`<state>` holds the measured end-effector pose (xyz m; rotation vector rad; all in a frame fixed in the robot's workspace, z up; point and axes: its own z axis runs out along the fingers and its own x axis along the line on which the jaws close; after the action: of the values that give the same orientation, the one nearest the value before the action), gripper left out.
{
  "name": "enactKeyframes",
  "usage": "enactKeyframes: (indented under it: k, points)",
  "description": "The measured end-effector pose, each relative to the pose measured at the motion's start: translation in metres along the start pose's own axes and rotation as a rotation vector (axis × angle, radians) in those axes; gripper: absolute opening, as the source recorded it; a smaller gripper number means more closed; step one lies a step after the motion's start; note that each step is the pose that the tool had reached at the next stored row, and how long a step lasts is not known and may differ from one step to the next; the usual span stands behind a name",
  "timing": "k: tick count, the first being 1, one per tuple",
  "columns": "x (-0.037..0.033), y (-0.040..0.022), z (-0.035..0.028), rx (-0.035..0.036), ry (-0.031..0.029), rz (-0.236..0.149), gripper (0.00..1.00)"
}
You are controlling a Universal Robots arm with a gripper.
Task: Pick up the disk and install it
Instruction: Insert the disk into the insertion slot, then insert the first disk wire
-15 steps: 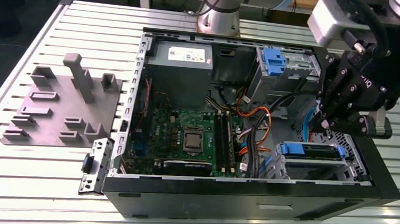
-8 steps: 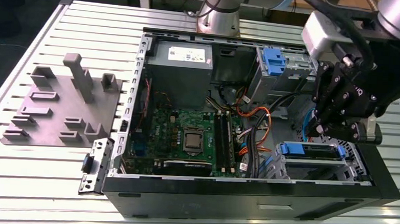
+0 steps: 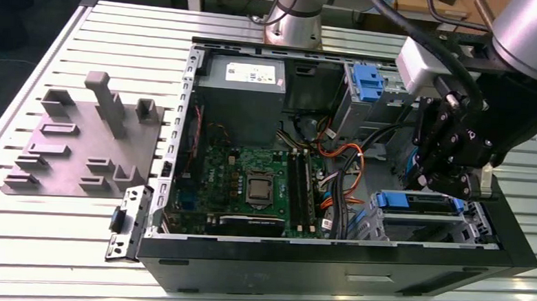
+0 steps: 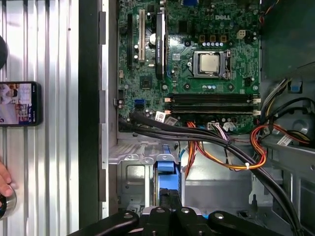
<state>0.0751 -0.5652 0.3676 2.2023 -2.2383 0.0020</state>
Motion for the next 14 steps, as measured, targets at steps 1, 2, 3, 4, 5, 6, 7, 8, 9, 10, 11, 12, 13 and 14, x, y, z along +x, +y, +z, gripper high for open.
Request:
enactKeyframes:
  k: [1,2,3,4,5,6,7,8,9,10,11,12,13,14]
  points:
    - [0.0000,0.0000,0.0000,0.0007,0.0001,0.000,0.11]
    - [0.0000,0.0000,0.0000,0.0008,0.0002,0.000,0.11]
    - [0.0000,0.0001,0.0008,0.0009,-0.0001,0.000,0.11]
    - [0.0000,0.0001,0.0014,0.0008,-0.0001,0.000,0.11]
    - [0.0000,0.0001,0.0014,0.0009,-0.0001,0.000,0.11]
    - [0.0000,0.0001,0.0014,0.0009,-0.0001,0.000,0.11]
    - [0.0000,0.0001,0.0015,0.0009,-0.0001,0.000,0.11]
    - [0.0000,0.0001,0.0015,0.0009,-0.0001,0.000,0.11]
    - [0.0000,0.0000,0.0015,0.0009,0.0000,0.000,0.11]
    - [0.0000,0.0000,0.0016,0.0009,-0.0002,0.000,0.11]
    - [0.0000,0.0001,0.0016,0.0008,-0.0001,0.000,0.11]
    - [0.0000,0.0000,0.0016,0.0009,-0.0001,0.000,0.11]
    - [0.0000,-0.0002,0.0017,0.0009,-0.0002,0.000,0.11]
    - [0.0000,-0.0009,0.0017,0.0008,-0.0003,0.000,0.11]
